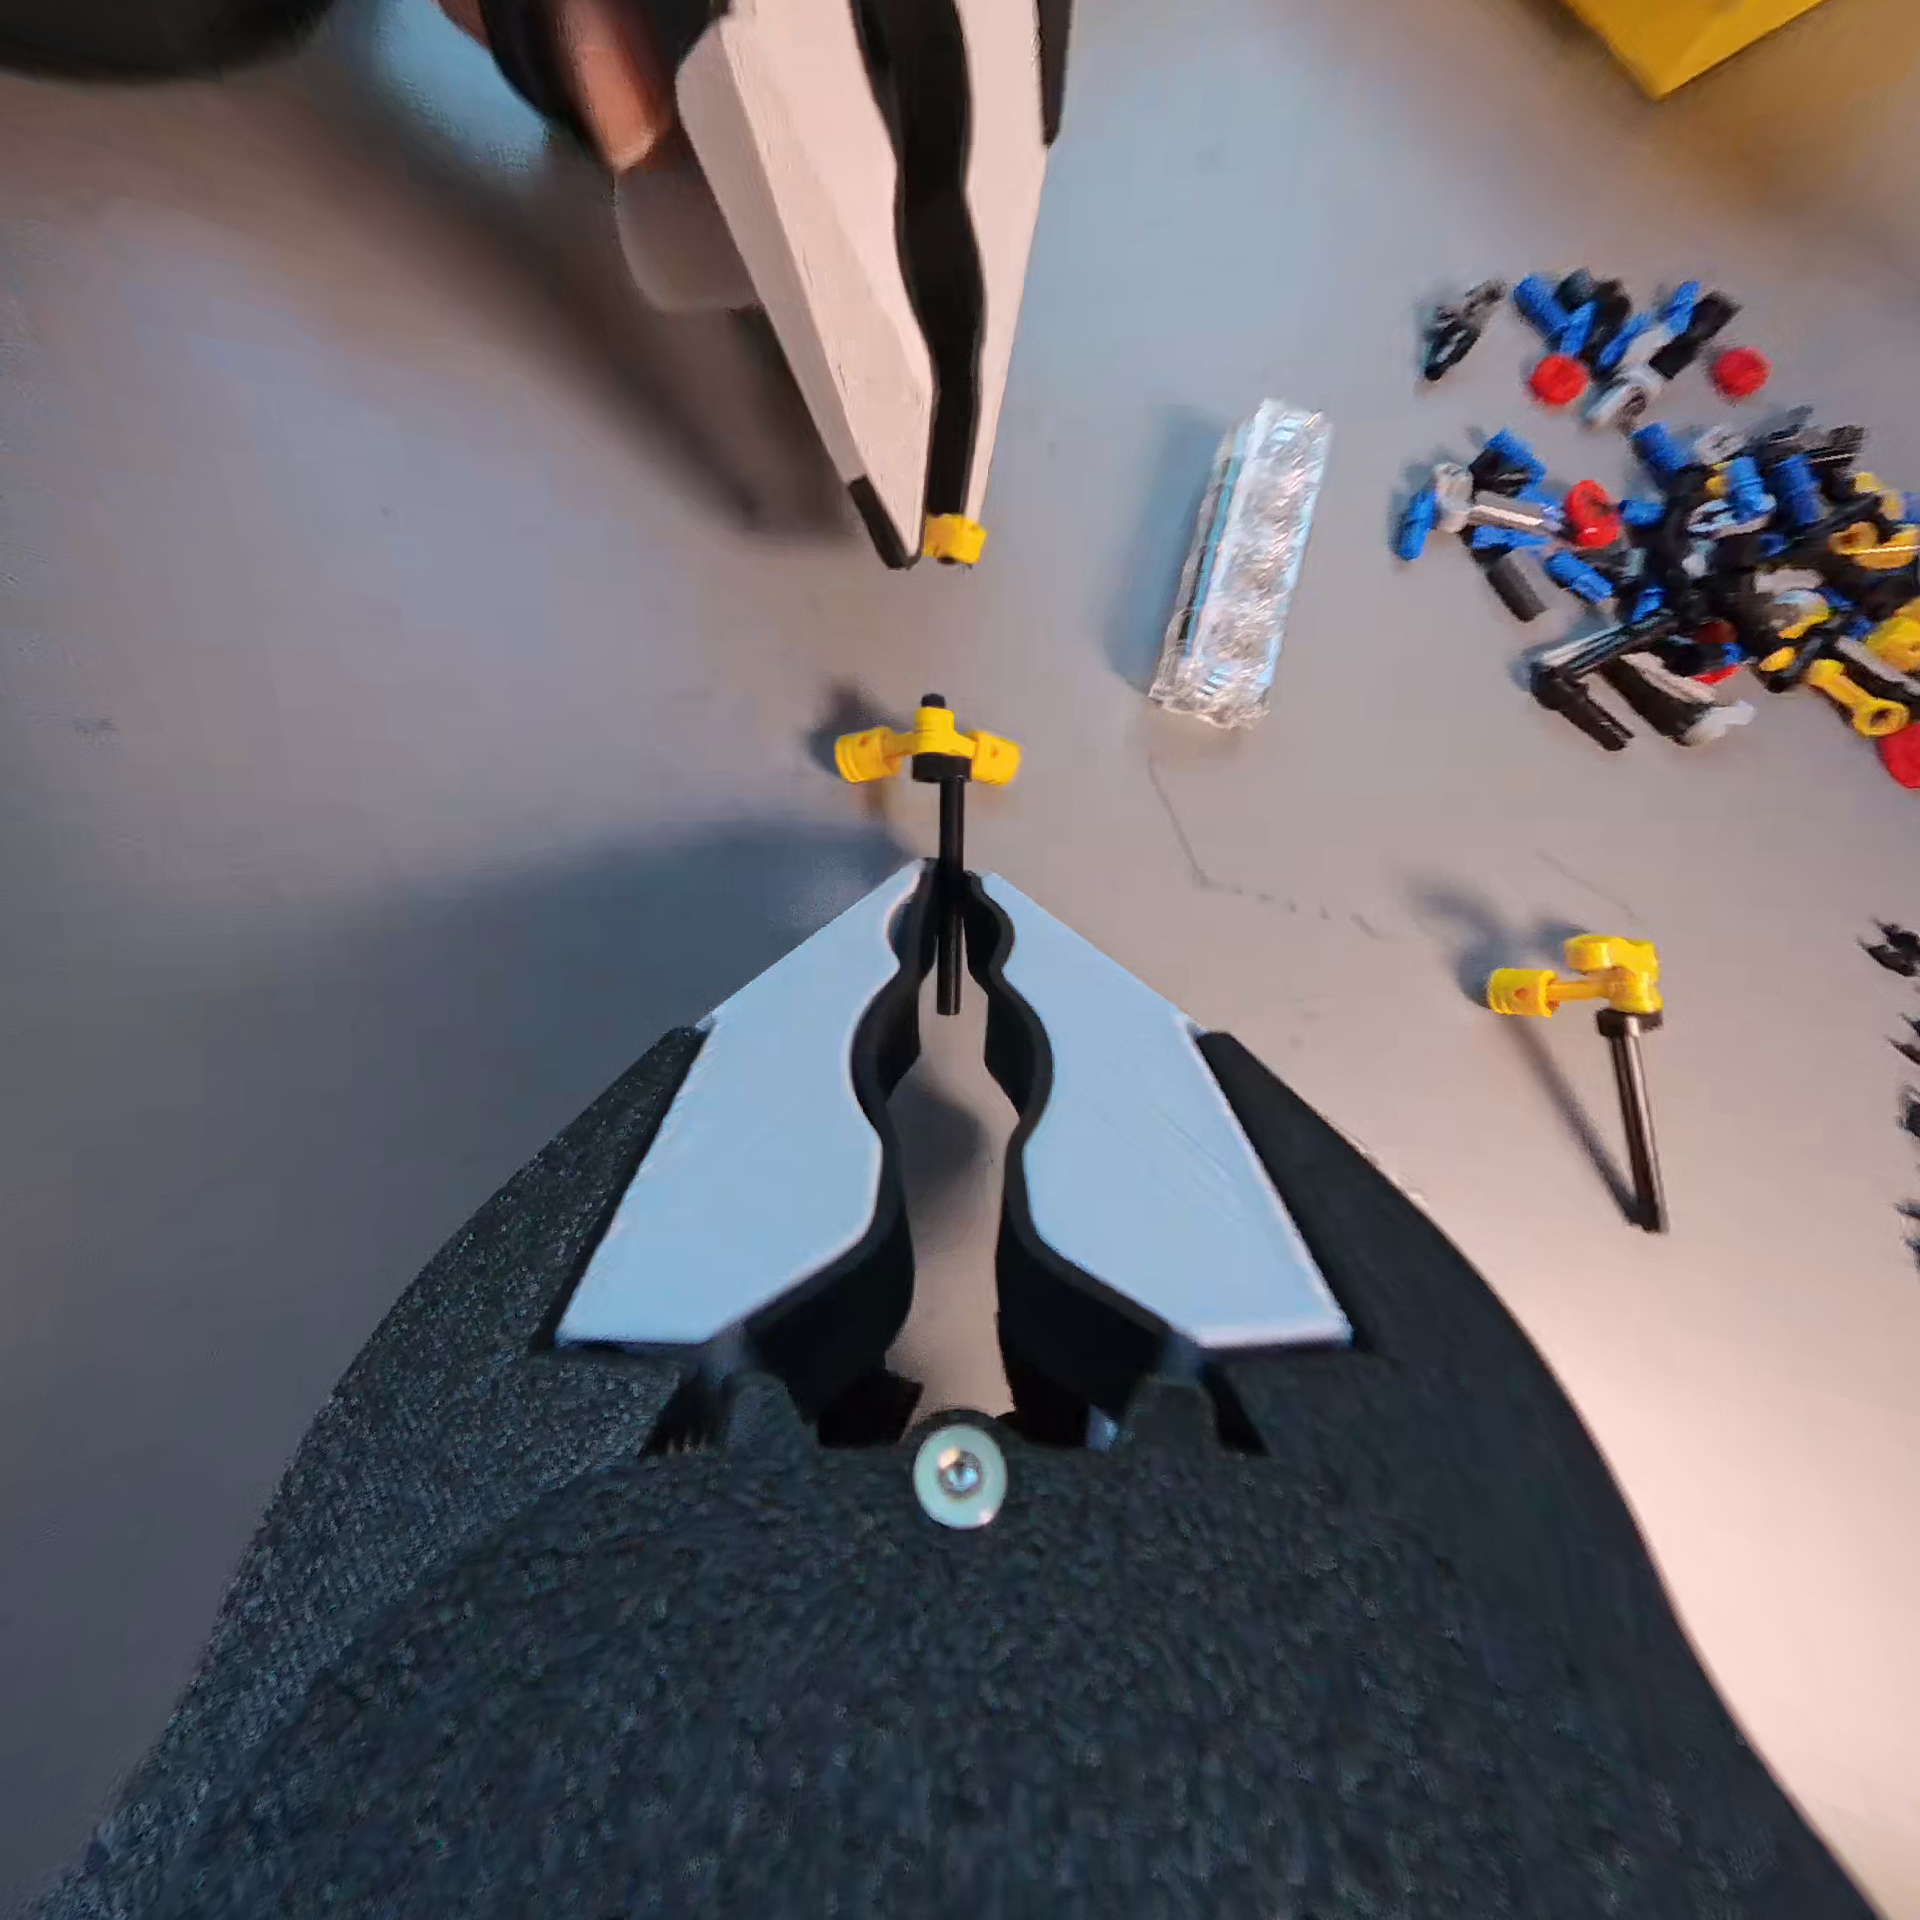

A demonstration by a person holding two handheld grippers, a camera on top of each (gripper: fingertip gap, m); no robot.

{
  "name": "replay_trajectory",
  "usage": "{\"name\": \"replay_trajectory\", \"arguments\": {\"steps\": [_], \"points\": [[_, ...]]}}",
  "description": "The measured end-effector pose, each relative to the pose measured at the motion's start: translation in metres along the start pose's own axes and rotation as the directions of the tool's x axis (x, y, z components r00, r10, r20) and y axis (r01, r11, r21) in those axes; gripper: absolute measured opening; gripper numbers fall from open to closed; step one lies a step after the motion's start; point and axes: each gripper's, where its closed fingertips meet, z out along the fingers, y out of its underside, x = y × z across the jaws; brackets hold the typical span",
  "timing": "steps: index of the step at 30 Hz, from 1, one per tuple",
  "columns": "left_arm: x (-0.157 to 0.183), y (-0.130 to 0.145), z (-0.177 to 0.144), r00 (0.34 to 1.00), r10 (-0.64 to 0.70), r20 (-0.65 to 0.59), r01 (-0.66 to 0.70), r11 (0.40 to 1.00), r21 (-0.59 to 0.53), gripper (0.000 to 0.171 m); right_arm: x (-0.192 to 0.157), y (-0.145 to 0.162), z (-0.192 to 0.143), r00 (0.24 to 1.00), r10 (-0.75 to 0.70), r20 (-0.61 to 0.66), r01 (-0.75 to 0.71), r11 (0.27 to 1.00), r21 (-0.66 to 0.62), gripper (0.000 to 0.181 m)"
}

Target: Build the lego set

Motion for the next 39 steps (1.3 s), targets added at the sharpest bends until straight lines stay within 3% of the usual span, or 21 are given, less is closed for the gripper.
{"name": "replay_trajectory", "arguments": {"steps": [4, 10, 17, 20, 26, 39], "points": [[0.011, -0.019, -0.004, 0.992, -0.069, -0.108, 0.082, 0.990, 0.116, 0.008, 0.007, -0.016, -0.016, 0.984, 0.068, -0.165, -0.038, 0.984, 0.177, 0.003], [0.028, -0.047, -0.018, 0.930, -0.185, -0.318, 0.273, 0.926, 0.260, 0.008, 0.016, -0.033, -0.037, 0.936, 0.150, -0.318, -0.037, 0.942, 0.334, 0.004], [0.035, -0.044, -0.006, 0.891, -0.252, -0.377, 0.359, 0.901, 0.246, 0.008, 0.023, -0.035, -0.035, 0.895, 0.152, -0.419, -0.012, 0.948, 0.318, 0.004], [0.031, -0.044, -0.002, 0.903, -0.256, -0.344, 0.353, 0.900, 0.257, 0.008, 0.021, -0.038, -0.034, 0.886, 0.135, -0.444, 0.012, 0.950, 0.313, 0.004], [0.029, -0.047, -0.003, 0.883, -0.287, -0.371, 0.400, 0.874, 0.277, 0.008, 0.019, -0.041, -0.033, 0.849, 0.046, -0.526, 0.110, 0.959, 0.262, 0.004], [0.021, -0.051, -0.015, 0.889, -0.277, -0.365, 0.399, 0.860, 0.318, 0.008, 0.027, -0.033, -0.037, 0.861, 0.125, -0.493, 0.039, 0.951, 0.307, 0.004]]}}
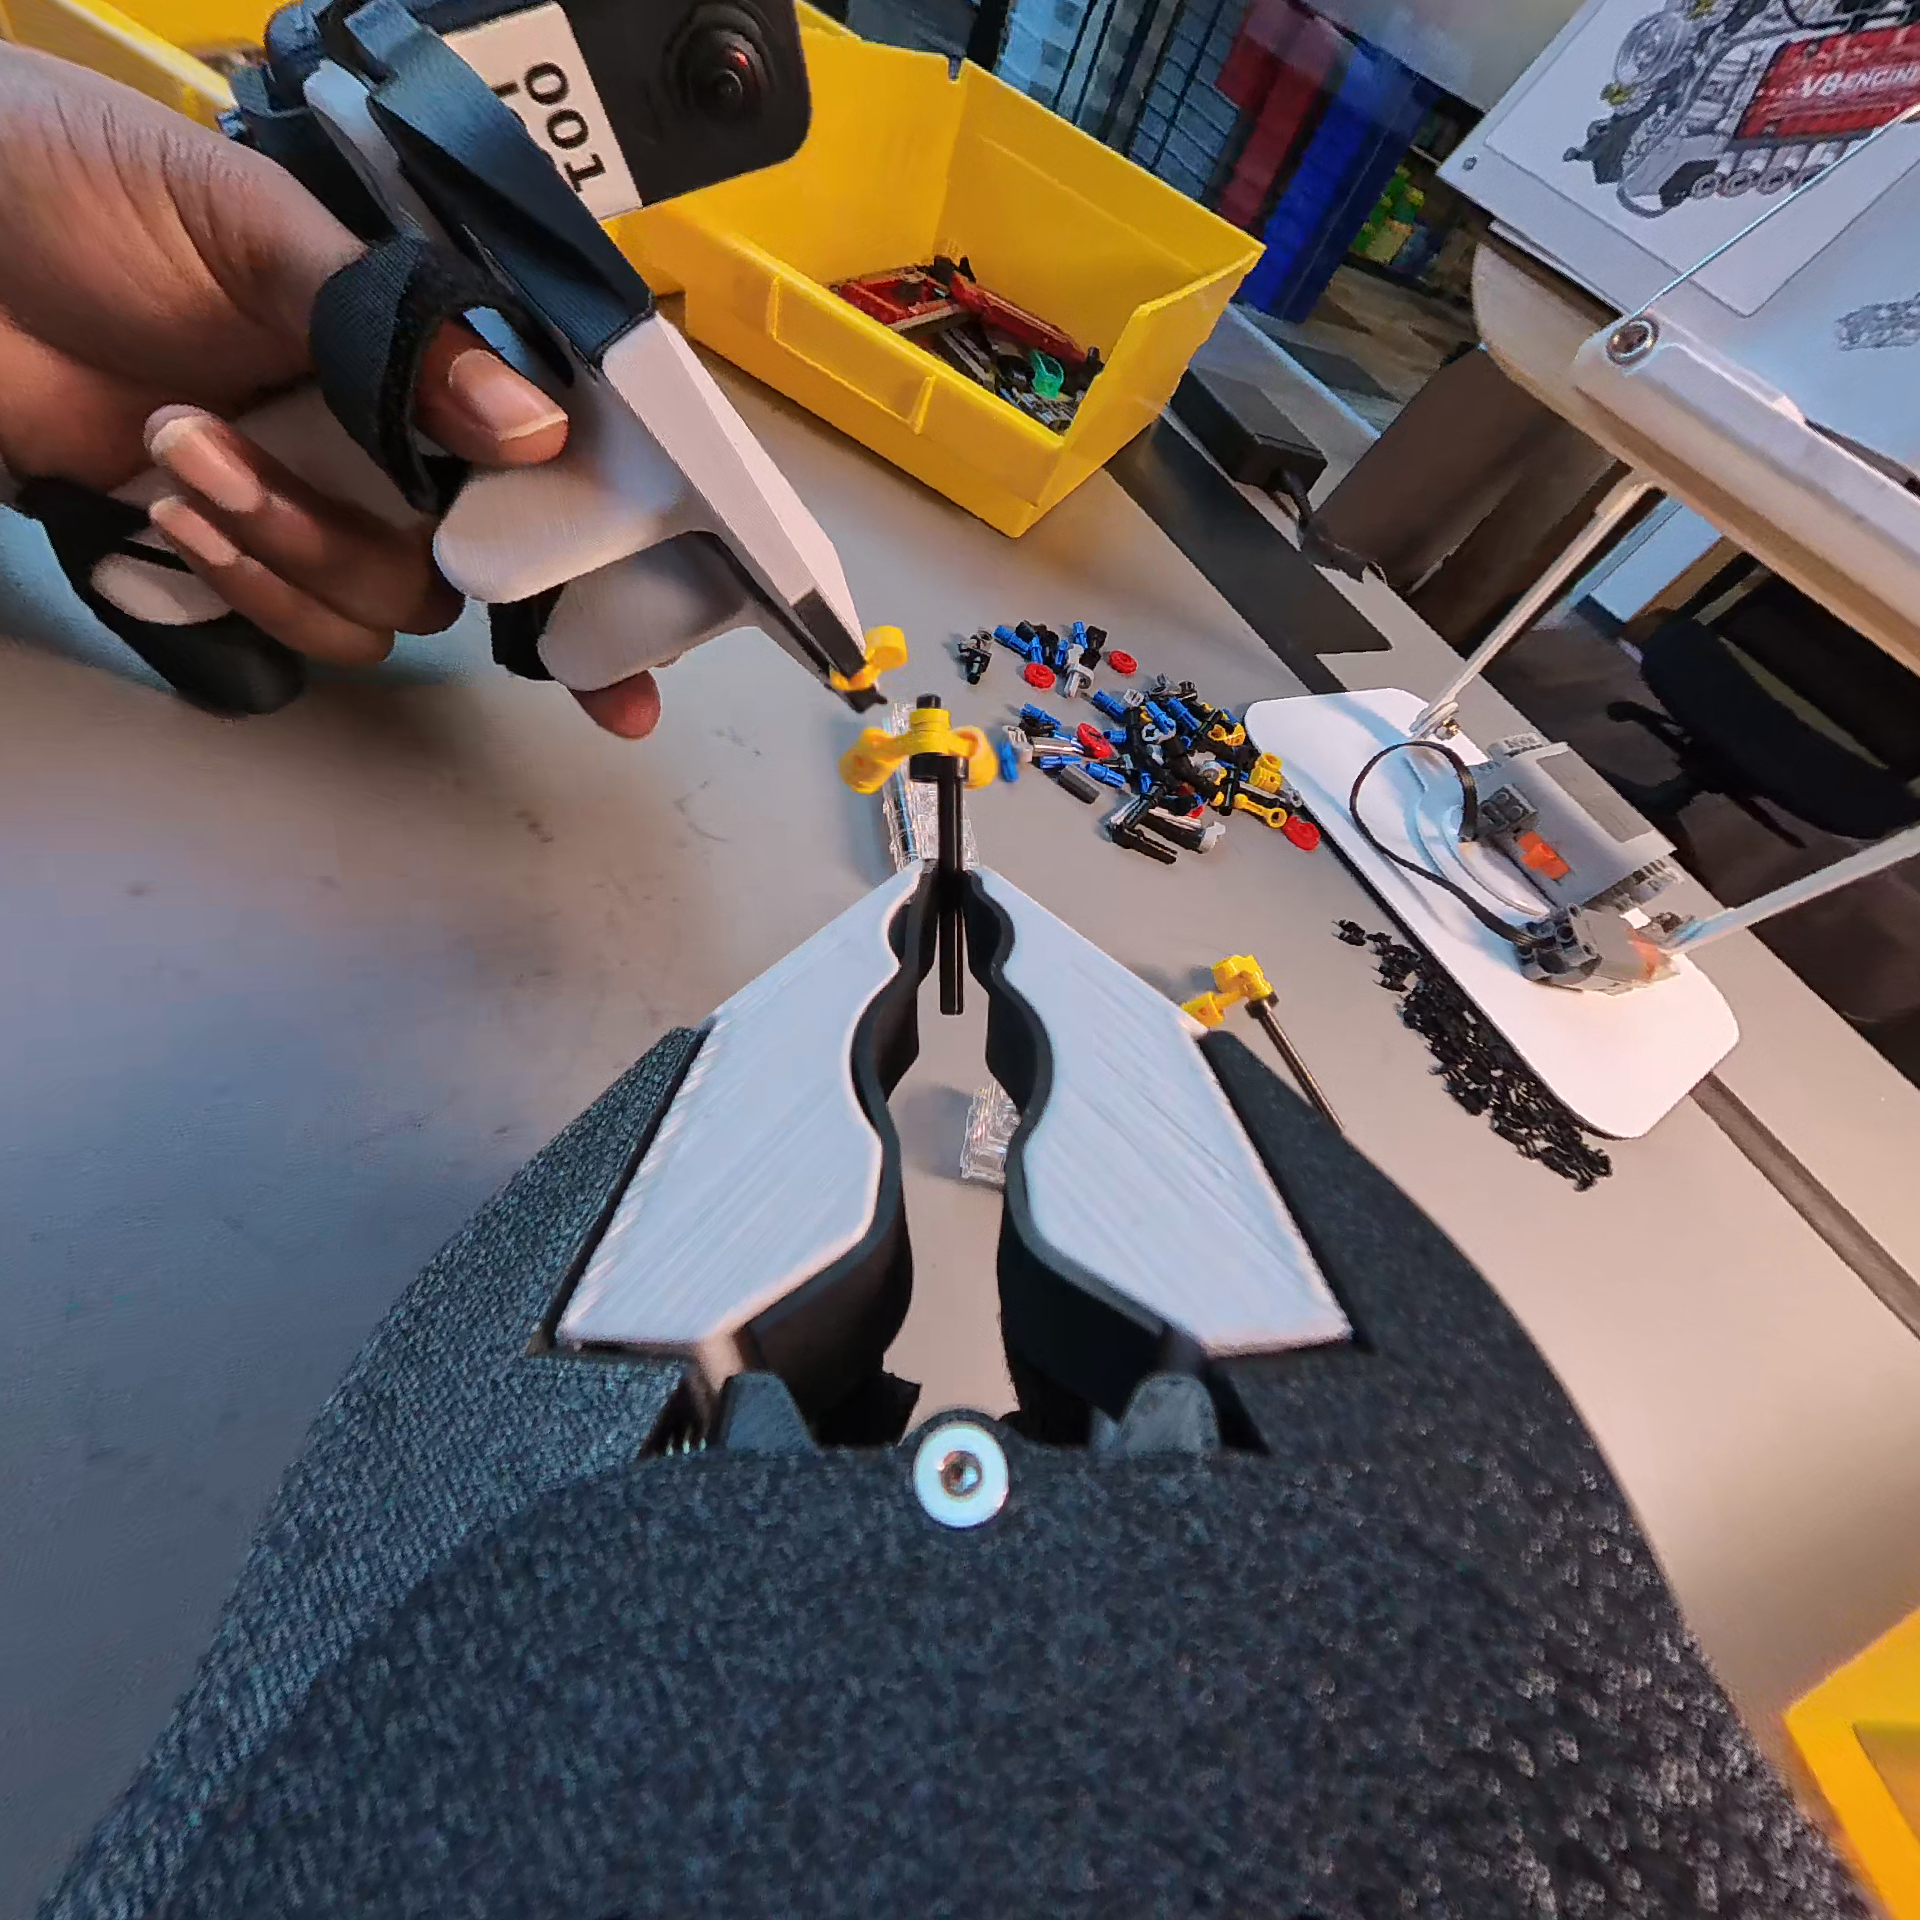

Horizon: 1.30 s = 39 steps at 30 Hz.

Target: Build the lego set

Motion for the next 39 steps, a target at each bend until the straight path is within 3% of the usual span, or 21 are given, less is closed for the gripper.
{"name": "replay_trajectory", "arguments": {"steps": [14, 31, 35, 39], "points": [[0.022, -0.009, -0.002, 0.992, 0.059, -0.115, -0.055, 0.998, 0.044, 0.007, -0.009, -0.017, 0.001, 0.999, 0.016, 0.036, -0.017, 0.999, 0.047, 0.004], [0.023, -0.002, 0.004, 0.971, 0.230, -0.073, -0.230, 0.973, 0.005, 0.008, -0.014, -0.020, -0.004, 0.998, -0.028, 0.064, 0.024, 0.997, 0.070, 0.004], [0.024, 0.000, 0.005, 0.947, 0.320, -0.034, -0.321, 0.947, -0.017, 0.008, -0.015, -0.021, -0.008, 0.996, -0.037, 0.080, 0.029, 0.995, 0.098, 0.004], [0.028, 0.005, 0.008, 0.885, 0.465, 0.003, -0.464, 0.884, -0.060, 0.008, -0.018, -0.024, -0.011, 0.995, -0.056, 0.089, 0.045, 0.992, 0.119, 0.004]]}}
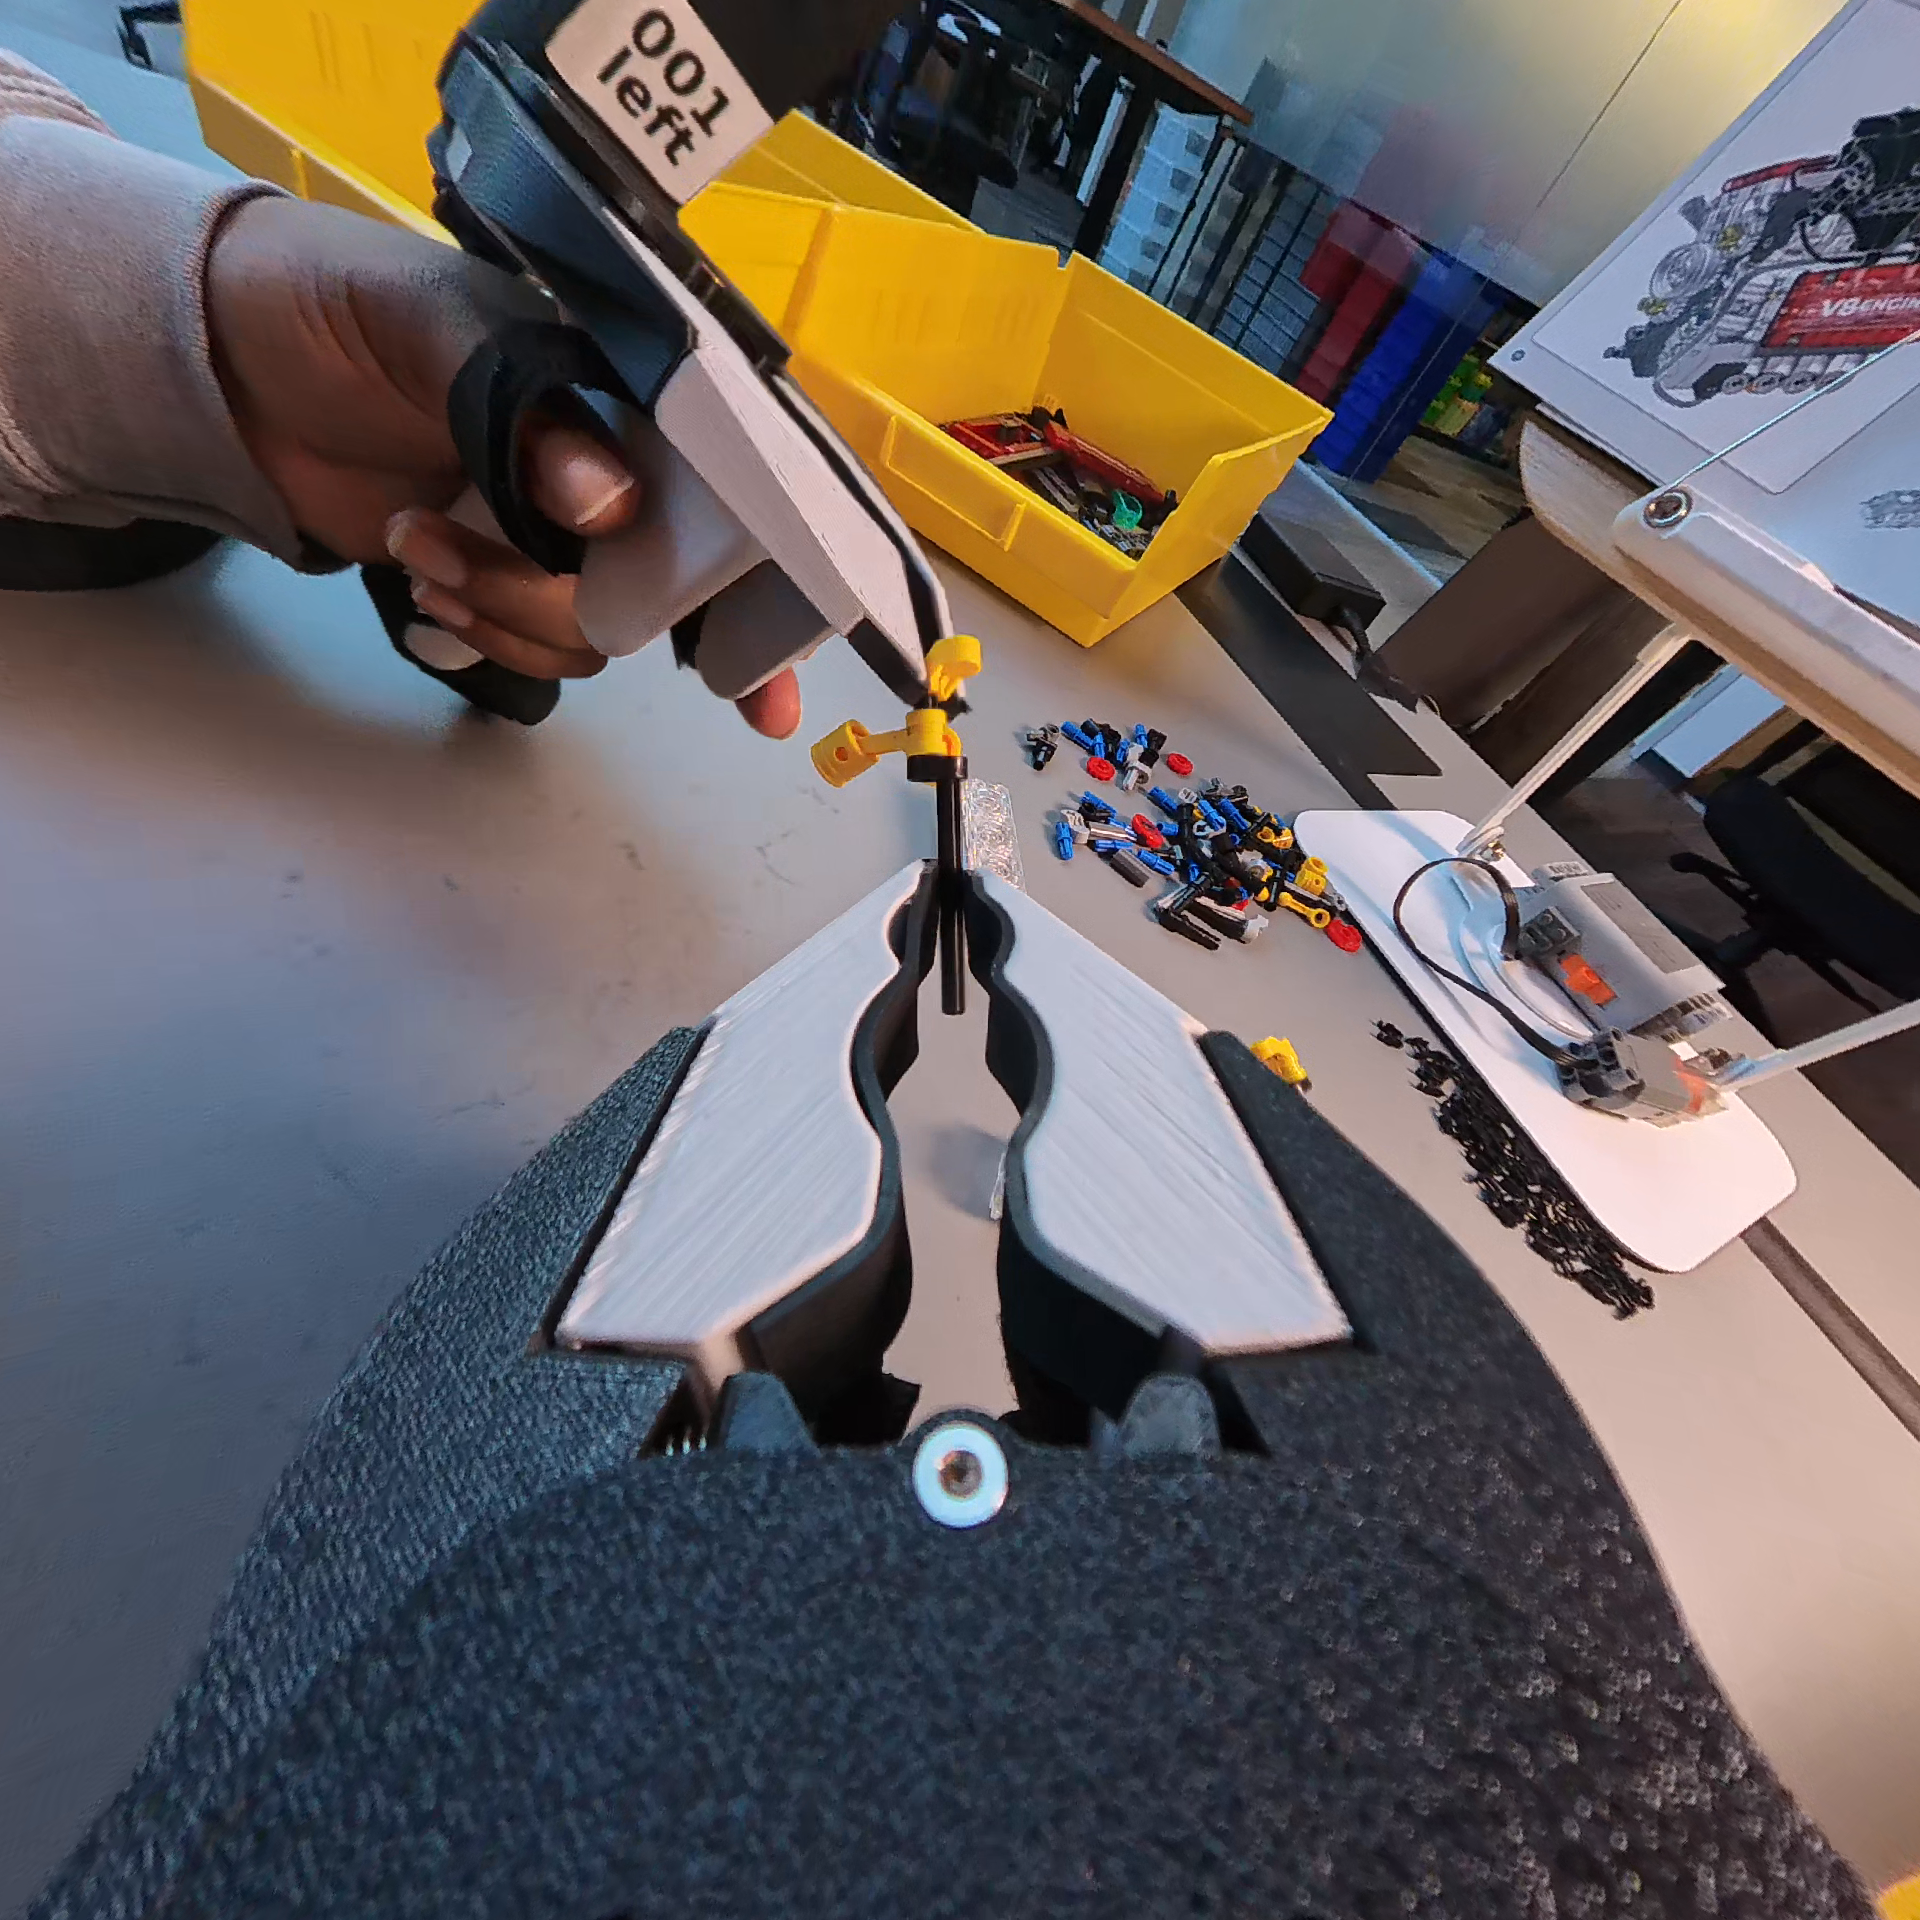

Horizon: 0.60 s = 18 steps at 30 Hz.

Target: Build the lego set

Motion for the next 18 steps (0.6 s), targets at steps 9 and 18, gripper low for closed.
{"name": "replay_trajectory", "arguments": {"steps": [9, 18], "points": [[0.003, -0.003, -0.002, 0.994, 0.105, 0.043, -0.104, 0.994, -0.010, 0.008, -0.002, -0.008, -0.004, 1.000, -0.017, 0.000, 0.017, 0.998, 0.059, 0.004], [0.010, -0.007, -0.003, 0.990, 0.136, 0.023, -0.137, 0.991, 0.009, 0.008, -0.004, -0.016, -0.009, 1.000, -0.008, 0.013, 0.006, 0.993, 0.116, 0.004]]}}
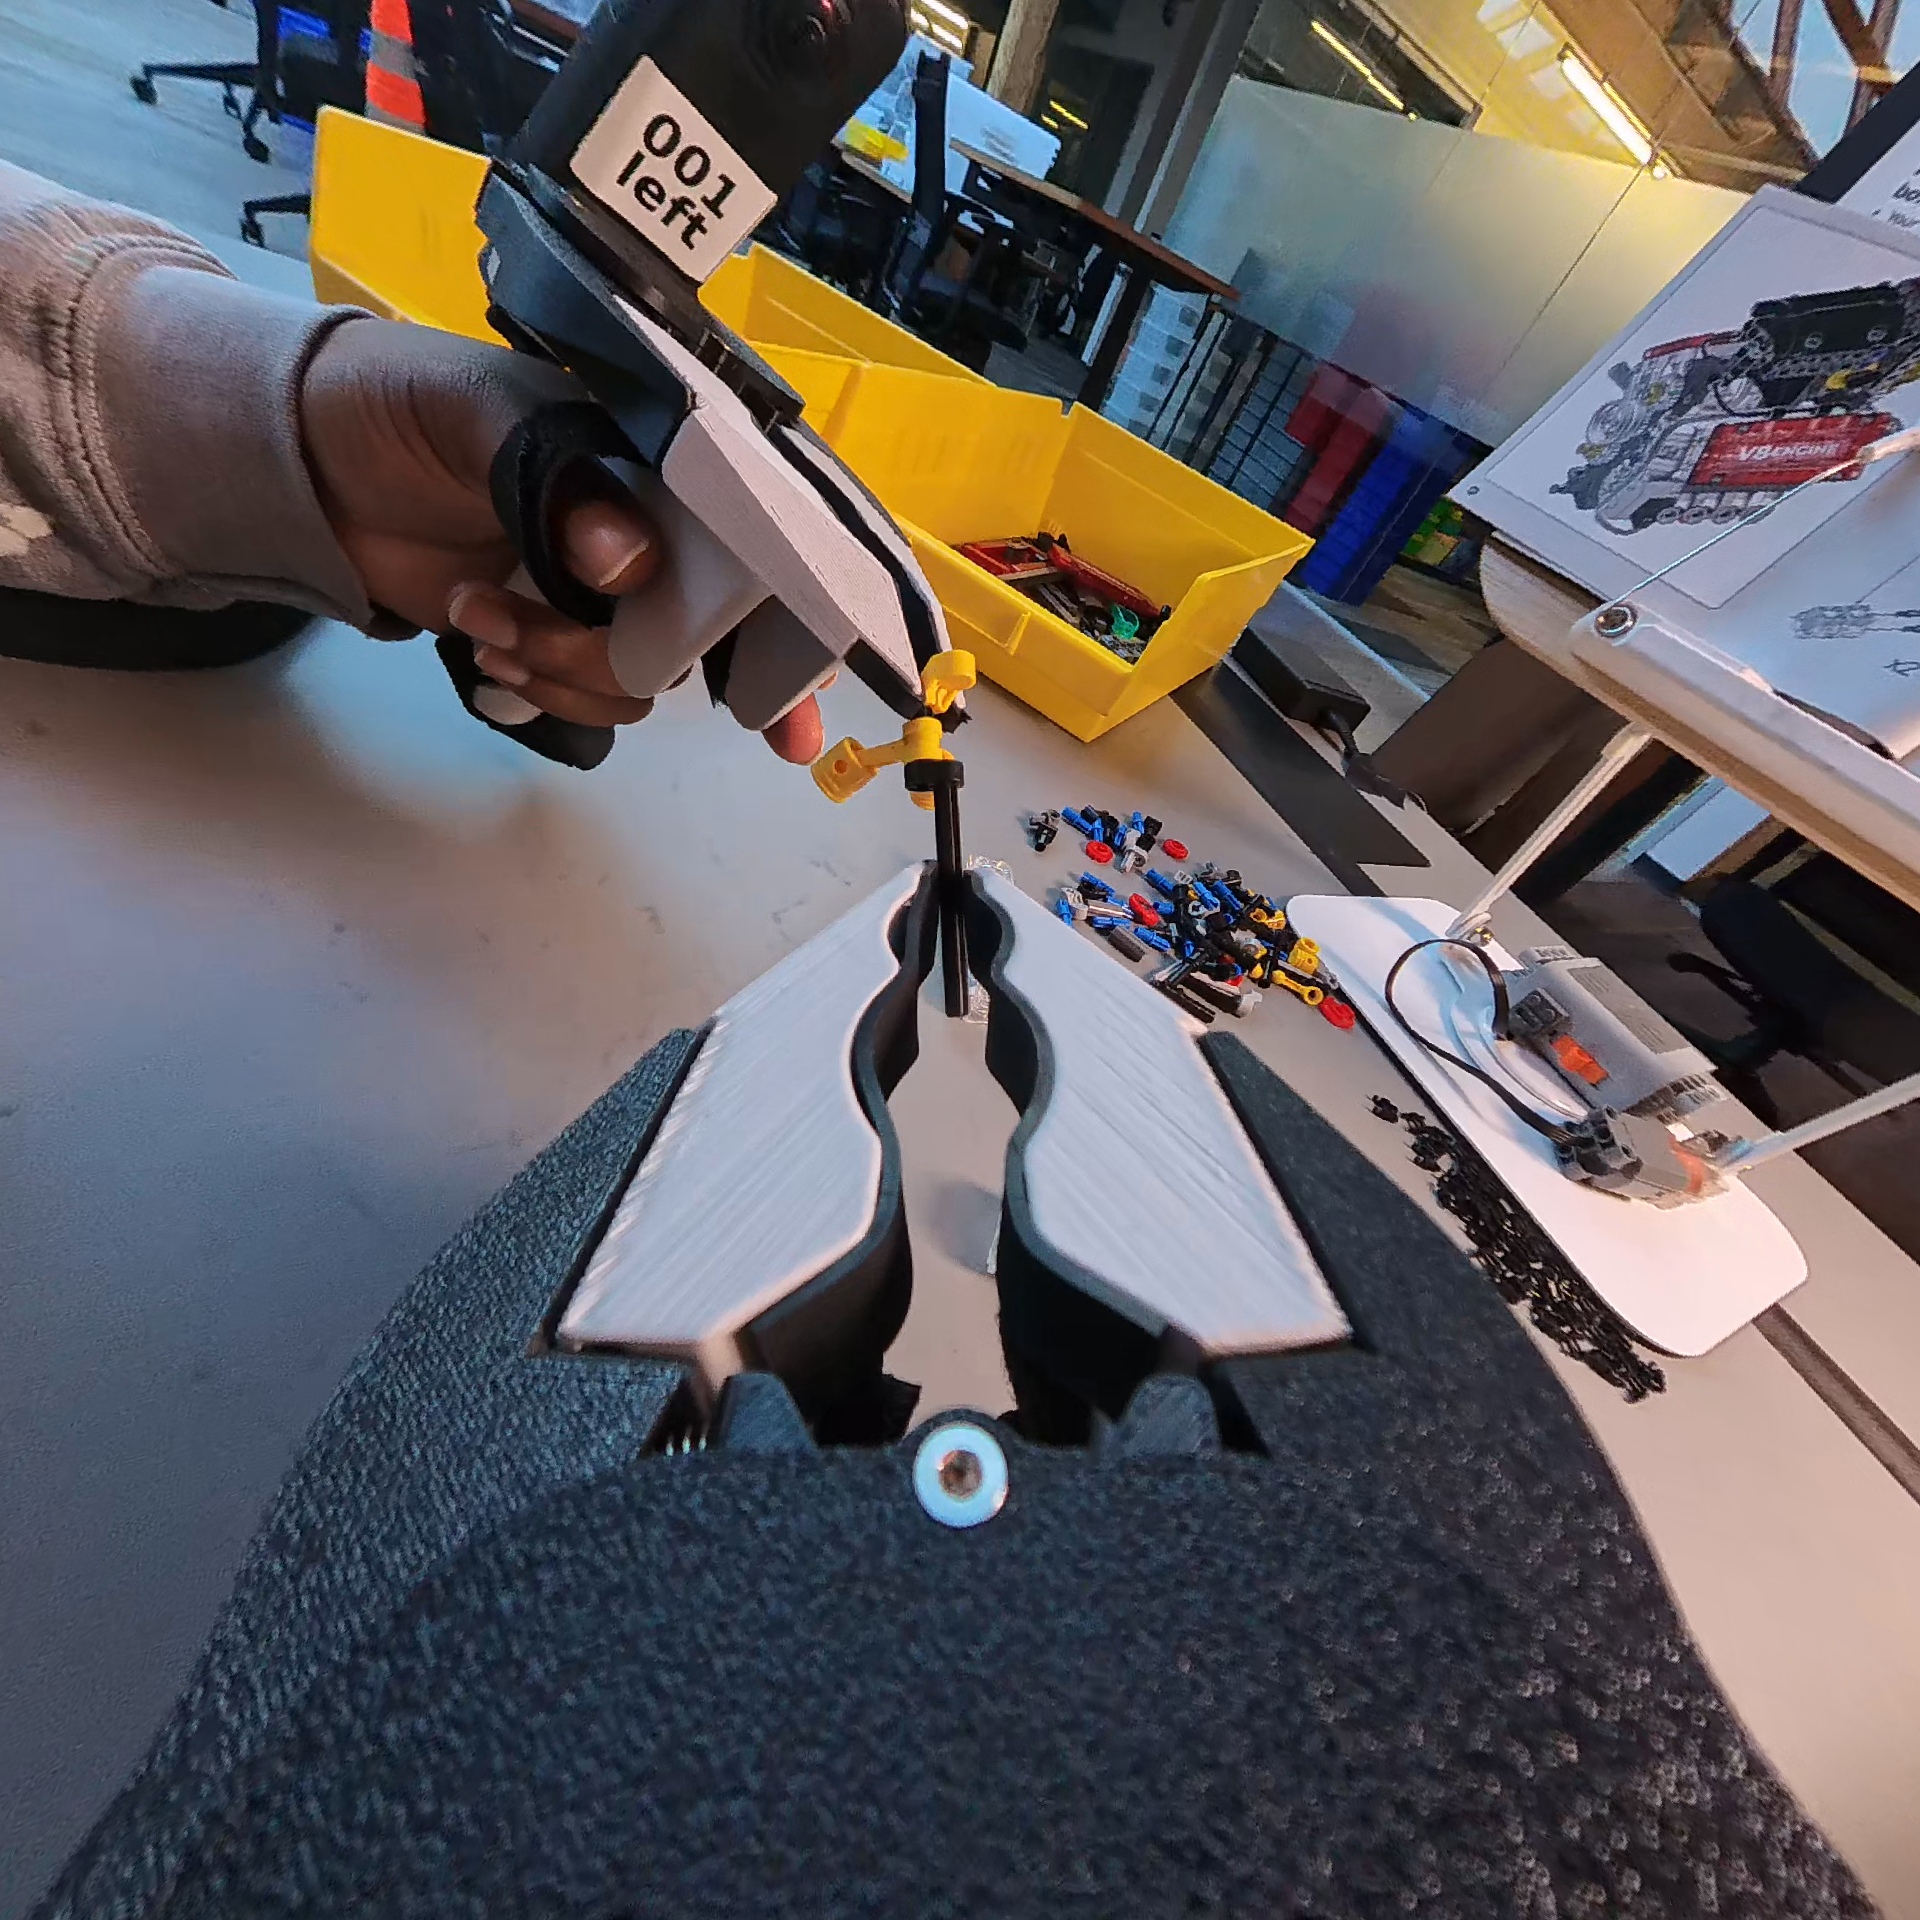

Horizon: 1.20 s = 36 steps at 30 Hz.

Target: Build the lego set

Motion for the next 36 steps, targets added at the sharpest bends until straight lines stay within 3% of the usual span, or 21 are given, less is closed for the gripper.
{"name": "replay_trajectory", "arguments": {"steps": [6, 12, 29, 36], "points": [[-0.004, -0.001, 0.001, 0.993, -0.117, 0.019, 0.117, 0.993, 0.020, 0.008, 0.002, -0.001, -0.002, 0.999, -0.023, -0.029, 0.023, 1.000, 0.004, 0.004], [-0.005, -0.010, 0.001, 0.962, -0.272, -0.015, 0.272, 0.955, 0.117, 0.007, 0.007, -0.008, -0.004, 0.987, -0.122, -0.109, 0.123, 0.992, -0.001, 0.004], [-0.016, -0.005, 0.001, 0.759, -0.612, -0.221, 0.648, 0.744, 0.165, 0.007, 0.002, -0.007, -0.004, 0.924, -0.355, -0.140, 0.343, 0.934, -0.104, 0.004], [-0.008, -0.006, 0.002, 0.809, -0.542, -0.225, 0.578, 0.804, 0.141, 0.007, 0.002, -0.012, -0.010, 0.919, -0.367, -0.143, 0.359, 0.930, -0.084, 0.004]]}}
